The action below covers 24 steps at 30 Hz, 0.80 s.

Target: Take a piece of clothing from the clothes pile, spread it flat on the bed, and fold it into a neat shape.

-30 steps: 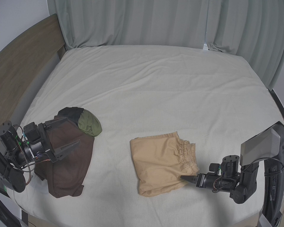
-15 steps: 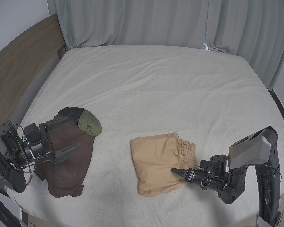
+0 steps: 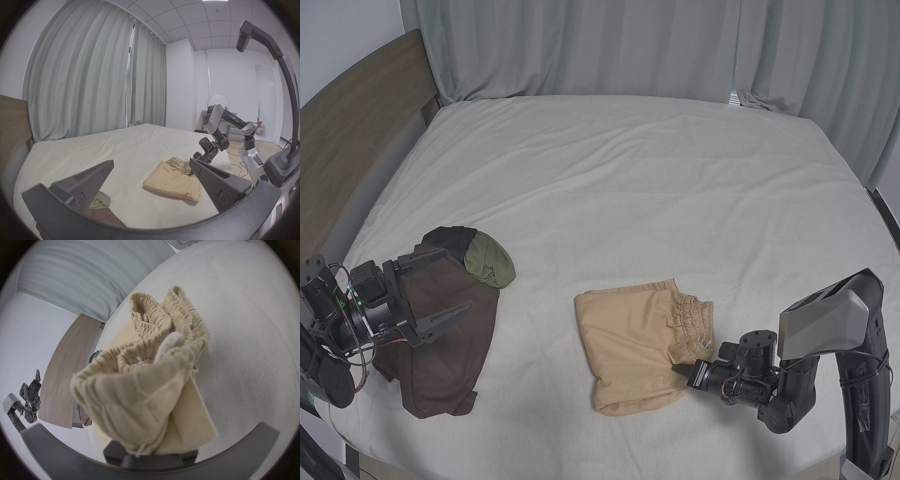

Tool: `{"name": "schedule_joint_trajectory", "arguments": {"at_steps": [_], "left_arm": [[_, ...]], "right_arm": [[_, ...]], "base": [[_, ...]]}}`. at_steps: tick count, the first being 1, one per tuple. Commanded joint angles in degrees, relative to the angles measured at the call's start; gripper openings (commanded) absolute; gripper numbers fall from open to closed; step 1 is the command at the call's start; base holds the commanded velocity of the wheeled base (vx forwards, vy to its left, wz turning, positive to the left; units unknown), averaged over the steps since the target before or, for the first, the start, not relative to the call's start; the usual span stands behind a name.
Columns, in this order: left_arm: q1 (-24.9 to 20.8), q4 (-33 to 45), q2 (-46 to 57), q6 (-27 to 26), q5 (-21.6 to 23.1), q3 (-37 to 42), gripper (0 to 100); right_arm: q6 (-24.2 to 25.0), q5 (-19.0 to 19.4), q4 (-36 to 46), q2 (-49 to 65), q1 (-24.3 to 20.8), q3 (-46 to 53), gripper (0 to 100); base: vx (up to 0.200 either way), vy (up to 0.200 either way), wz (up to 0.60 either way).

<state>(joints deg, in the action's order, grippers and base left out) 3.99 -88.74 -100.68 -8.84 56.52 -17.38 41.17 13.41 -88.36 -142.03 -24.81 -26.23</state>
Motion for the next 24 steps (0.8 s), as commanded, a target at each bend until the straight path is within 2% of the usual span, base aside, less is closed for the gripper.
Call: {"name": "schedule_joint_trajectory", "arguments": {"at_steps": [1, 24], "left_arm": [[-0.38, -0.03, 0.31, -0.04, 0.00, 0.07, 100], [-0.21, -0.03, -2.33, -1.01, -0.35, 3.50, 100]], "right_arm": [[-0.03, 0.04, -0.15, 0.09, -0.42, -0.05, 0], [0.76, 0.21, -0.24, 12.48, -6.57, -0.75, 0]], "base": [[0.000, 0.000, 0.00], [0.000, 0.000, 0.00]]}}
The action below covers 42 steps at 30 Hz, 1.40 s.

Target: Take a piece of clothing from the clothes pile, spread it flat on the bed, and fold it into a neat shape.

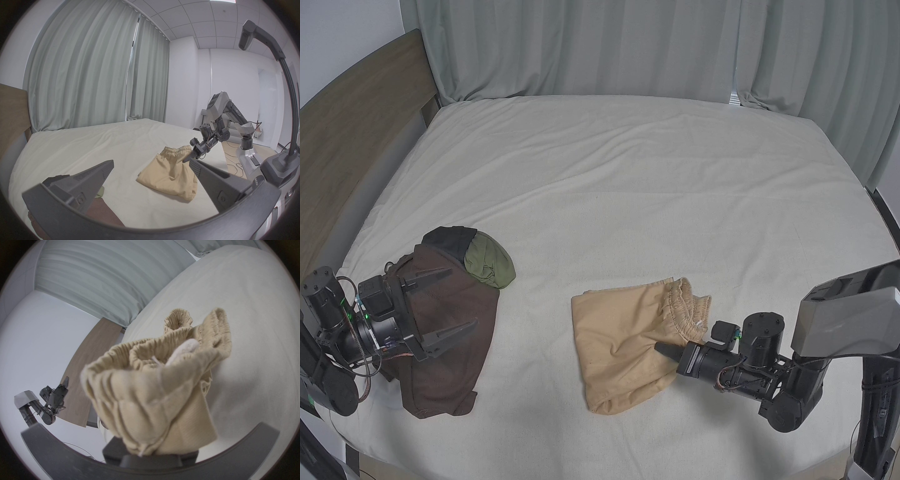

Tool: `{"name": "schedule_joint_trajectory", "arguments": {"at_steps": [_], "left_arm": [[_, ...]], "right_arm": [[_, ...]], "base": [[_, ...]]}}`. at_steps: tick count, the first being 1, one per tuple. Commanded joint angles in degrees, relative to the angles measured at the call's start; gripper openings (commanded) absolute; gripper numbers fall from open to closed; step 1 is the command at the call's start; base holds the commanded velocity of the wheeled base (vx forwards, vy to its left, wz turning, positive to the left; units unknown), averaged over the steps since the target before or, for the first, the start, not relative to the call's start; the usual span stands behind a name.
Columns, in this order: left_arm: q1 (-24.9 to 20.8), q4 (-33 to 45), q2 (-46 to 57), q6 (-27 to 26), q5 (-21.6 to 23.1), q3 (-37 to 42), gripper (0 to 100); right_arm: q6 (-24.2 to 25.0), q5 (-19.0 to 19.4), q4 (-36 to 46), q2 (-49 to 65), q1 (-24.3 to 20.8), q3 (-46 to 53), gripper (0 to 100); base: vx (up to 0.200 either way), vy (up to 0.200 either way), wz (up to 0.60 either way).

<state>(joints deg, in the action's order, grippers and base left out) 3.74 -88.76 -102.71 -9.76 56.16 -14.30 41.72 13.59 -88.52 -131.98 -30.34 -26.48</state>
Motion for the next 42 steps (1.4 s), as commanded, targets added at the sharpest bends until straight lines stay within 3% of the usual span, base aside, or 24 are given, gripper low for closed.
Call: {"name": "schedule_joint_trajectory", "arguments": {"at_steps": [1, 21, 34, 42], "left_arm": [[0.04, -0.01, -0.39, -0.08, 0.00, 0.41, 100], [0.21, -0.01, -0.30, 0.10, 0.09, 0.68, 100], [0.21, -0.01, -0.21, 0.10, 0.09, 0.68, 100], [0.04, -0.01, -0.30, 0.01, 0.09, 0.76, 100]], "right_arm": [[0.21, 0.03, -0.08, 2.42, -1.12, -0.77, 0], [0.30, 0.56, 0.19, 9.37, -2.35, -3.32, 0], [0.82, 1.17, 0.36, 9.98, -2.18, -10.88, 0], [1.53, 4.69, 0.36, 9.90, -1.56, -14.22, 0]], "base": [[0.000, 0.000, 0.00], [0.000, 0.000, 0.00], [0.000, 0.000, 0.00], [0.000, 0.000, 0.00]]}}
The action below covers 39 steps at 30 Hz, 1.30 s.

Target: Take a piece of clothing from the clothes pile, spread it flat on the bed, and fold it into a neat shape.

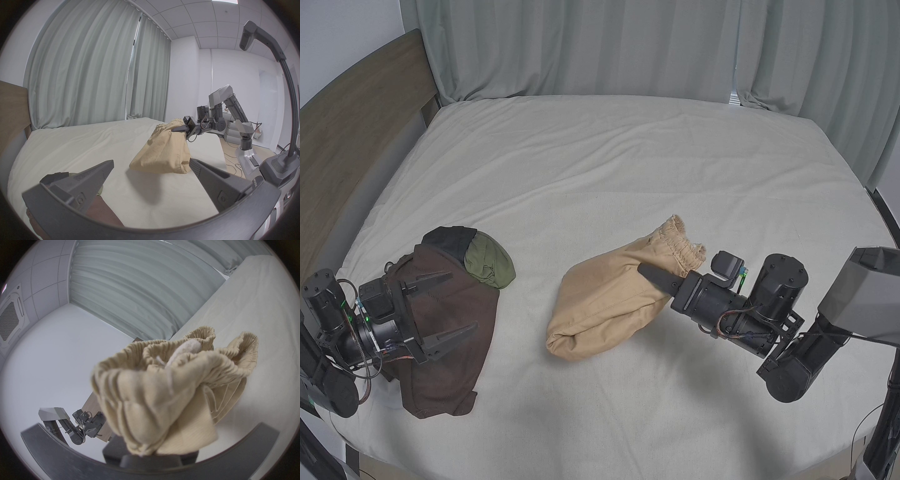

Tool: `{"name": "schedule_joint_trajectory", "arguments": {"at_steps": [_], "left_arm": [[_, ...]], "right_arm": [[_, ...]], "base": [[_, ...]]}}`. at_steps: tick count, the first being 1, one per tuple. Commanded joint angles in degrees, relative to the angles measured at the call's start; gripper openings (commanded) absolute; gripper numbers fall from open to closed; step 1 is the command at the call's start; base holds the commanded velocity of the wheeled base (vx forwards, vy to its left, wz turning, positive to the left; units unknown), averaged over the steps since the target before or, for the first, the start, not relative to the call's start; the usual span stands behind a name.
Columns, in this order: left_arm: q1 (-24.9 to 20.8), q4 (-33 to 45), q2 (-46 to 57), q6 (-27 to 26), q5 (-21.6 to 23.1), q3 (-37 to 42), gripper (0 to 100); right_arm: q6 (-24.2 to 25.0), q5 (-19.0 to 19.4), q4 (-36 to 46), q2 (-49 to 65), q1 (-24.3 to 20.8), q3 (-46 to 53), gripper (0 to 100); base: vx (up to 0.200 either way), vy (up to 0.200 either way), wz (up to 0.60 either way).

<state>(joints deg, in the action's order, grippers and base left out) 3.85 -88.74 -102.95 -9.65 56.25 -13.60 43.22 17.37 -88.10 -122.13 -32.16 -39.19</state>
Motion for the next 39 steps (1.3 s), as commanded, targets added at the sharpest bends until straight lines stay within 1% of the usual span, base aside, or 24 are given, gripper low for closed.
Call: {"name": "schedule_joint_trajectory", "arguments": {"at_steps": [1, 5, 6, 8, 16, 25, 26, 27, 33, 39], "left_arm": [[-0.07, -0.03, -0.06, -0.10, 0.00, 0.07, 100], [0.01, -0.03, -0.06, -0.01, 0.00, 0.07, 100], [0.10, -0.03, -0.06, -0.01, 0.00, 0.07, 100], [0.10, -0.03, -0.06, -0.01, 0.00, 0.07, 100], [0.01, -0.03, -0.15, -0.10, 0.18, 0.77, 100], [-0.16, -0.03, -0.41, -0.10, 0.18, 1.12, 100], [-0.16, -0.03, -0.41, -0.10, 0.18, 1.12, 100], [-0.16, -0.03, -0.41, -0.10, 0.27, 1.30, 100], [-0.07, -0.03, -0.32, -0.01, 0.35, 1.30, 100], [-0.16, -0.03, -0.50, -0.10, 0.35, 1.39, 100]], "right_arm": [[0.11, 1.44, -0.05, -0.04, 0.25, -2.20, 0], [0.99, 1.88, 0.03, -0.39, 0.52, -4.49, 0], [2.22, 1.88, 0.30, -0.57, 0.96, -6.07, 0], [2.75, 2.23, 0.56, -1.27, 1.48, -7.74, 0], [2.75, 3.11, 1.00, -5.93, 4.03, -13.89, 0], [2.84, 3.11, 7.95, -10.24, 6.93, -25.14, 0], [2.84, 3.11, 7.95, -10.24, 6.93, -25.14, 0], [2.93, 3.19, 9.79, -11.29, 7.11, -27.60, 0], [3.19, 3.11, 11.72, -14.81, 7.20, -33.67, 0], [3.45, 3.19, 13.48, -16.04, 7.81, -36.92, 0]], "base": [[0.000, 0.000, 0.00], [0.000, 0.000, 0.00], [0.000, 0.000, 0.00], [0.000, 0.000, 0.00], [0.000, 0.000, 0.00], [0.000, 0.000, 0.00], [0.000, 0.000, 0.00], [0.000, 0.000, 0.00], [0.000, 0.000, 0.00], [0.000, 0.000, 0.00]]}}
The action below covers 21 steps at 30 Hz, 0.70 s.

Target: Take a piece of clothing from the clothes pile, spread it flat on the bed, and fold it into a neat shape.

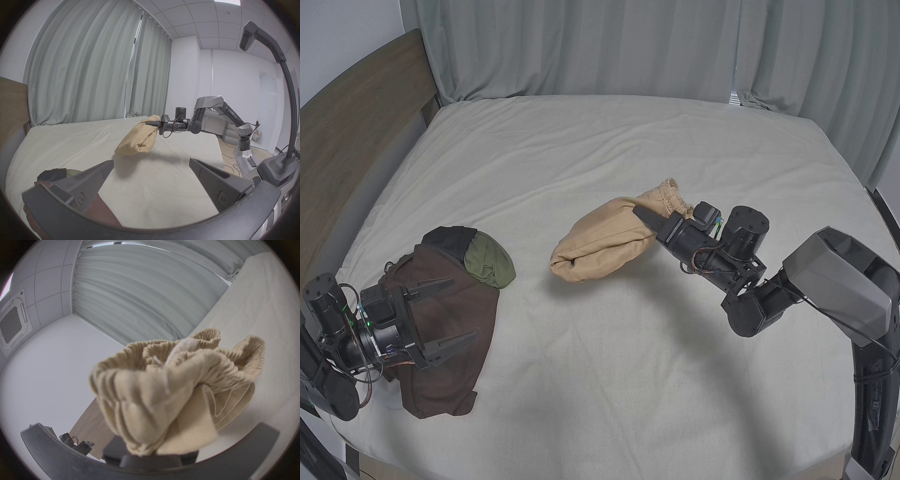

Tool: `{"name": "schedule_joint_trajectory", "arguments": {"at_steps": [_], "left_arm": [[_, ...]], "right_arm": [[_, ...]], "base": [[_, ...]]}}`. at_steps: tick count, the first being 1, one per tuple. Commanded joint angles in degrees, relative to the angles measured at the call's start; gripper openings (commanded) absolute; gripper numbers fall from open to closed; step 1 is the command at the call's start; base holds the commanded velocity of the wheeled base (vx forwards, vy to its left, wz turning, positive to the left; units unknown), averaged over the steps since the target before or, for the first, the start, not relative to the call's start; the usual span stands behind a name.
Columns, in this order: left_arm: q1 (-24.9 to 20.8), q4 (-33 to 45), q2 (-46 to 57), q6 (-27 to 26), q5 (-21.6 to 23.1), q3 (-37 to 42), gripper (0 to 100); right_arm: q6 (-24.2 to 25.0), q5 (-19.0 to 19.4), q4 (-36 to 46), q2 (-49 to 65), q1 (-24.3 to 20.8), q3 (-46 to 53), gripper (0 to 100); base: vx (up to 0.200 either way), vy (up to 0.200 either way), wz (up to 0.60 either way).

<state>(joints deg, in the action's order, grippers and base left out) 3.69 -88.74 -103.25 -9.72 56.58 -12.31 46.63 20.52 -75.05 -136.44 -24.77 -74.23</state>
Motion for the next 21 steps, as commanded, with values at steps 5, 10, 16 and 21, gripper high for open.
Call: {"name": "schedule_joint_trajectory", "arguments": {"at_steps": [5, 10, 16, 21], "left_arm": [[-0.09, -0.03, -0.28, -0.04, 0.03, 0.10, 100], [-0.09, -0.03, -0.63, -0.04, 0.03, 0.10, 100], [-0.09, -0.03, -0.63, 0.05, 0.03, 0.10, 100], [0.26, -0.03, -0.54, 0.22, 0.03, -0.08, 100]], "right_arm": [[1.10, 0.05, 1.31, -3.13, 1.22, -5.84, 0], [1.36, 0.05, 2.97, -3.92, 2.18, -9.53, 0], [1.36, -0.04, 4.82, -7.88, 2.80, -11.55, 0], [1.36, -0.04, 4.29, -11.83, 3.24, -11.46, 0]], "base": [[0.000, 0.000, 0.00], [0.000, 0.000, 0.00], [0.000, 0.000, 0.00], [0.000, 0.000, 0.00]]}}
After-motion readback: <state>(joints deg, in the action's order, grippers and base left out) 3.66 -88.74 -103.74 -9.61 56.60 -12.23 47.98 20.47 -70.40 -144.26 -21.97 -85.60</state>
